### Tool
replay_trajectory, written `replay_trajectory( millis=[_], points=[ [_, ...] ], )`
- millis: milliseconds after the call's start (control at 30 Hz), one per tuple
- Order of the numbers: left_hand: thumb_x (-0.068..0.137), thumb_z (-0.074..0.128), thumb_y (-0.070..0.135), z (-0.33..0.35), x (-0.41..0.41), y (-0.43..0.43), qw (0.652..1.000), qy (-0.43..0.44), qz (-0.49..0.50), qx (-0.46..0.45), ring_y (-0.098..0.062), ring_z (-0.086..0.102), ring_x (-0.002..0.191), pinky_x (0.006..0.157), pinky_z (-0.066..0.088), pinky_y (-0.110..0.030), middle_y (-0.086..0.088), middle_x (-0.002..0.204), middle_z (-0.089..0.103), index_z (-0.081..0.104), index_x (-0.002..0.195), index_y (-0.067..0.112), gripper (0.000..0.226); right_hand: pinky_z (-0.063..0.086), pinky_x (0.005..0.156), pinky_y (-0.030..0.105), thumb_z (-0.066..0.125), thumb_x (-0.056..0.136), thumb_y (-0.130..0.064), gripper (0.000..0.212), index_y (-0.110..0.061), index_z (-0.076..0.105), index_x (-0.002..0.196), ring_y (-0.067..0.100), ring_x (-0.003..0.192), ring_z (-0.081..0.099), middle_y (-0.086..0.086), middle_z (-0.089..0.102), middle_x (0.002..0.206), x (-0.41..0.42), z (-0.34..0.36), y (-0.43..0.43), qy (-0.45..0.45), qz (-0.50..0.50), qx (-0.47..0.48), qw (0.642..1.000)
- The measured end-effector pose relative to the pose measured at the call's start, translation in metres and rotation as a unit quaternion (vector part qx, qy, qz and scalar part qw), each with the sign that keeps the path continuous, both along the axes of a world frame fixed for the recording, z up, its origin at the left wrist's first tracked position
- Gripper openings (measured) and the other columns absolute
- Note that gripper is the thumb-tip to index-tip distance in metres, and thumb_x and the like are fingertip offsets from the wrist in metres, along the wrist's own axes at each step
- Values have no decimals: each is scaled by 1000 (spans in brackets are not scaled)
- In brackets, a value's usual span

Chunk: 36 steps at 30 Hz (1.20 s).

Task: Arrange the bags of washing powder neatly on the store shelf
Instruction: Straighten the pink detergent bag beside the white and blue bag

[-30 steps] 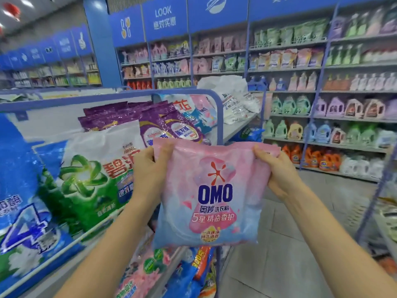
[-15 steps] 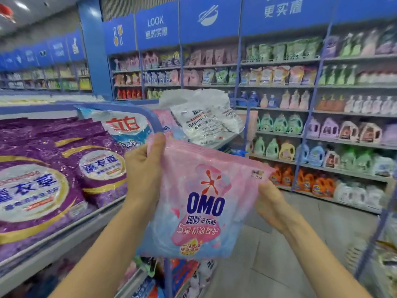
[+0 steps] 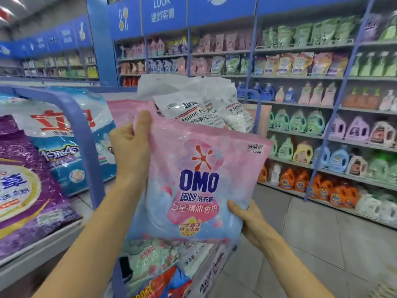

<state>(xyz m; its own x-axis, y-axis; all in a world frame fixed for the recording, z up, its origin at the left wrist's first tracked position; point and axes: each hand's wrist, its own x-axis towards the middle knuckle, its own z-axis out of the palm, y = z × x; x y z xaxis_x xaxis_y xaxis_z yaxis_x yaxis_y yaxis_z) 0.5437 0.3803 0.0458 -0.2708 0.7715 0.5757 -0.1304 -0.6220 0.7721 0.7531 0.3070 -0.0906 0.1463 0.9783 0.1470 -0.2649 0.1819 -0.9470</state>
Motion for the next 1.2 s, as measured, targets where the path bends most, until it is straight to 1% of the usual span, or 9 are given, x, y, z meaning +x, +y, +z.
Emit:
replay_trajectory(
  millis=[133,267,367,467,667,800,933,1067,1200],
  points=[
    [94,52,34,12,24,48,999,37,26,29,-5,19,43,41,14,-23,11,43,22,29,52,18,50,57,61,27,93,18,-46,87,-11,65,93,17,73,71,5,74,82,37,31,52,-6,-8,39,999],
    [94,47,41,29,37,91,998,57,-21,-3,-18,33,55,50,25,-27,-8,62,39,51,65,-2,52,57,59,30,94,17,-44,85,-9,68,90,20,70,71,8,74,81,68,50,111,16,-7,57,998],
    [93,36,51,30,38,111,996,76,-17,-39,-11,45,52,56,39,-21,-8,66,45,51,75,9,48,57,57,30,94,16,-43,69,-13,76,76,19,67,71,7,74,78,82,61,157,30,20,60,998],
    [82,45,66,0,29,129,991,96,-50,-79,-4,64,81,82,49,-20,11,86,69,63,87,21,49,57,57,30,94,16,-43,73,-12,75,79,18,66,71,6,74,77,87,68,203,40,61,68,995],
    [49,55,85,-65,35,144,972,98,-46,-209,-11,53,121,110,32,-42,8,126,61,59,122,25,94,57,58,35,95,20,-42,84,-3,69,90,26,71,70,13,73,83,71,80,298,17,195,34,980],
    [51,44,91,-62,39,168,968,9,107,-226,-19,56,116,106,37,-46,3,121,63,59,119,26,95,56,54,33,93,19,-43,91,-3,65,95,24,67,71,11,74,79,42,90,344,-9,258,14,966],
    [78,31,80,-59,36,190,944,21,212,-253,-20,54,112,103,36,-40,1,112,63,59,112,19,75,56,55,27,70,77,-19,33,-5,61,106,14,63,69,3,73,77,21,85,375,-35,243,48,968],
    [100,19,46,-52,49,200,865,131,355,-329,-12,38,65,60,21,-30,5,67,36,45,74,21,44,52,73,30,52,94,-22,21,-7,59,107,23,82,64,13,67,98,6,68,394,-126,152,79,977],
    [98,25,49,-62,47,211,849,114,424,-293,-19,45,69,58,28,-31,-1,68,45,48,73,12,50,47,79,40,47,96,-24,19,-8,57,95,22,83,53,16,63,92,-10,68,396,-119,111,115,980]
  ],
)
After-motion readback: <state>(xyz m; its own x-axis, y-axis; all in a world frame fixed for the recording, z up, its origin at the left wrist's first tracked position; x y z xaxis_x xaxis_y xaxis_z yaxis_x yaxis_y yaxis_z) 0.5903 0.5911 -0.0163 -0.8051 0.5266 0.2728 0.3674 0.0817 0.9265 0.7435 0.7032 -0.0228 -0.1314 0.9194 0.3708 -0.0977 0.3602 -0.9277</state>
